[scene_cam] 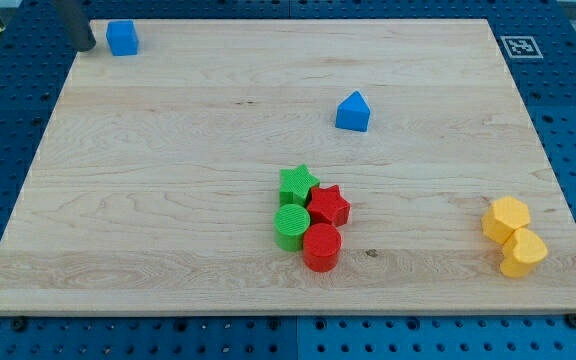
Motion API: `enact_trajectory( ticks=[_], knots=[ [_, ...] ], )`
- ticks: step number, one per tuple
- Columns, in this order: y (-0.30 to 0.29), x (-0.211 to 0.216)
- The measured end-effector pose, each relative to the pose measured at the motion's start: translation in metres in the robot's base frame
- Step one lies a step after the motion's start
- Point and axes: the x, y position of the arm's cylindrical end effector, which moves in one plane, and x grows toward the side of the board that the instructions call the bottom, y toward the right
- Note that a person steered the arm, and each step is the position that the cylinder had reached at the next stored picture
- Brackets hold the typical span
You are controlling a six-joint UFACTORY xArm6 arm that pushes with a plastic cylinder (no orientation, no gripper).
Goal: Move the blue cube to the right side slightly
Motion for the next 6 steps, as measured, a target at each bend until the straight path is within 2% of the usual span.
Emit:
enact_trajectory(
  ticks=[3,5,6],
  knots=[
    [0.027,-0.002],
    [0.022,0.005],
    [0.015,0.066]
  ],
)
